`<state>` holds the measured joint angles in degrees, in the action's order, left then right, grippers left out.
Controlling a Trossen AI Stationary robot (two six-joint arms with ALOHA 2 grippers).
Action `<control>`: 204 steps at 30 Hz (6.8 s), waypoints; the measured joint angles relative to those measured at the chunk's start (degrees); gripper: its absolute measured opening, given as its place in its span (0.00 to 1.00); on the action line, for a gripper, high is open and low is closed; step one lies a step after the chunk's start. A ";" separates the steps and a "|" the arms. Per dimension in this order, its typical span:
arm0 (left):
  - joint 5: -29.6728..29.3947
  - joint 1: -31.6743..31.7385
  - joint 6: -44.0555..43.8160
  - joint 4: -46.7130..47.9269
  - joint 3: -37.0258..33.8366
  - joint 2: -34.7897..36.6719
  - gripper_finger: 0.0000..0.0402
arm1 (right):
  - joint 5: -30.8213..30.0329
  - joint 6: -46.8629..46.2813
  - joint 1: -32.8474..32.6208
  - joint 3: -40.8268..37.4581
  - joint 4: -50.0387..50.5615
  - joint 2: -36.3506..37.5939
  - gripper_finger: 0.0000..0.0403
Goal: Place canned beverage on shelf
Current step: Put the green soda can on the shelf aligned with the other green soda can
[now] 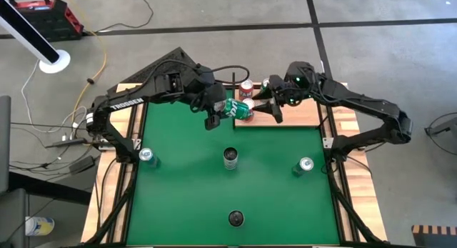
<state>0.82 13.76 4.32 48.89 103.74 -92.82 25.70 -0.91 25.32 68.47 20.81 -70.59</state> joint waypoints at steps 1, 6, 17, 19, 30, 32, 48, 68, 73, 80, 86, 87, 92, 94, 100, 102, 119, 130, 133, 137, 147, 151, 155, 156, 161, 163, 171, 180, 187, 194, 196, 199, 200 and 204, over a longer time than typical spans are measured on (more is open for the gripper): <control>-0.02 0.00 -0.31 -0.02 -0.02 0.00 0.69 | 0.03 0.56 0.04 0.00 -0.27 -0.41 0.70; -0.15 -0.02 -0.92 0.03 0.00 0.00 0.69 | 1.53 2.66 -0.25 0.02 -0.39 -1.65 0.88; -0.14 0.00 -1.38 0.01 -0.01 0.00 0.69 | 1.38 7.04 -2.70 6.49 -0.26 -6.09 0.99; 0.01 0.00 -1.41 0.01 -0.02 0.02 0.69 | 1.13 7.97 -3.39 8.18 -0.30 -8.23 0.99; 1.68 -0.09 -1.87 -0.19 -0.02 0.09 0.69 | -1.80 14.47 -6.66 15.37 5.56 -16.98 0.99; 1.81 -0.22 -2.02 -0.10 -0.02 0.09 0.69 | -3.38 14.93 -7.26 15.58 5.86 -18.24 0.99; 2.36 -0.28 -2.04 -0.37 -0.02 0.13 0.69 | -7.76 15.80 -9.25 15.80 4.53 -18.67 0.87; -2.74 -0.02 -2.97 -0.26 0.09 5.81 0.94 | -8.42 8.94 -3.33 4.97 3.93 -4.78 0.81; -6.27 -0.02 -2.65 0.23 0.09 7.95 0.94 | -14.36 3.39 -1.70 -7.11 -4.32 6.18 0.81; -6.64 -0.02 -2.60 1.56 0.02 8.20 0.94 | -24.46 -6.80 -1.64 -28.70 -24.48 16.07 0.81; -6.67 -0.12 -1.99 -1.94 -1.32 9.56 0.94 | -33.35 -7.71 -2.43 -38.67 -37.75 15.50 0.81; -6.80 -0.16 -2.00 -3.66 -2.48 10.56 0.94 | -35.26 -7.23 -2.76 -39.22 -38.17 15.31 0.81; -9.28 -0.18 -4.02 -14.77 -14.27 18.36 0.94 | -43.35 -6.80 -4.57 -43.48 -41.42 14.84 0.81; -10.84 -0.12 -5.69 -19.88 -19.94 21.53 0.94 | -47.12 -7.27 -5.27 -45.58 -45.39 14.93 0.81; -13.32 0.33 -9.27 -30.35 -28.66 27.57 0.94 | -52.96 -11.43 -4.88 -52.00 -55.53 13.49 0.81; -13.81 0.35 -9.51 -30.85 -28.85 27.78 0.94 | -53.90 -12.73 -4.92 -53.22 -58.71 11.62 0.81; -14.19 0.39 -13.13 -32.93 -28.85 27.21 0.94 | -54.65 -12.08 -4.94 -54.58 -81.07 -11.93 0.81; -14.69 0.39 -15.10 -32.81 -28.85 27.21 0.94 | -54.45 -8.98 -5.42 -54.55 -89.67 -20.62 0.81; -14.71 0.39 -15.59 -32.80 -28.85 27.21 0.94 | -54.41 -8.93 -5.45 -54.53 -92.41 -22.73 0.81; -14.74 0.42 -16.12 -32.75 -28.85 27.21 0.94 | -54.31 -8.19 -5.49 -54.49 -95.24 -24.55 0.81; -15.04 0.42 -17.03 -31.49 -28.85 27.21 0.94 | -54.60 -7.52 -5.49 -54.49 -96.53 -24.94 0.97; -15.10 0.42 -17.03 -31.49 -28.85 27.21 0.94 | -54.67 -7.48 -5.49 -54.49 -96.47 -24.94 0.94; -15.14 0.42 -17.03 -31.51 -28.85 27.21 0.94 | -54.67 -7.48 -5.93 -54.49 -96.39 -24.94 0.93; -15.15 0.42 -17.03 -31.51 -28.85 27.21 0.94 | -54.78 -7.49 -6.12 -54.49 -96.38 -24.94 0.93; -15.17 0.42 -17.03 -31.51 -28.83 27.21 0.94 | -56.23 -7.63 -7.03 -54.49 -95.22 -24.94 0.91; -15.18 0.42 -17.03 -31.51 -28.83 27.21 0.94 | -56.20 -7.85 -7.39 -54.49 -94.08 -24.94 0.89; -15.19 0.44 -16.76 -31.53 -28.83 27.21 0.94 | -56.88 -9.62 -9.45 -54.45 -91.02 -24.83 0.80; -15.17 0.44 -16.54 -31.33 -28.83 27.21 0.94 | -59.04 -9.78 -12.08 -54.51 -80.86 -18.01 0.80; -15.04 0.44 -14.46 -31.23 -28.83 27.21 0.94 | -59.07 -9.87 -12.38 -54.62 -64.99 -6.99 0.80; -14.12 0.44 -12.05 -31.20 -28.81 27.21 0.94 | -58.37 -14.44 -13.05 -54.60 -49.70 3.27 0.80; -14.08 0.44 -11.33 -31.19 -28.81 27.21 0.94 | -57.69 -15.60 -13.19 -54.60 -45.62 5.77 0.80; -14.03 0.44 -10.20 -31.18 -28.81 27.21 0.94 | -56.08 -18.00 -13.28 -54.49 -40.36 9.10 0.80; -13.99 0.44 -9.79 -31.16 -28.81 27.21 0.94 | -55.54 -18.98 -13.20 -54.49 -38.70 10.15 0.80; -12.61 0.44 -8.96 -31.14 -28.81 27.21 0.94 | -52.47 -21.82 -12.13 -54.16 -33.05 13.03 0.80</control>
<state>-11.79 14.20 -4.64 17.76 74.94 -65.60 -26.77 -22.73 13.20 14.30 -12.24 -57.56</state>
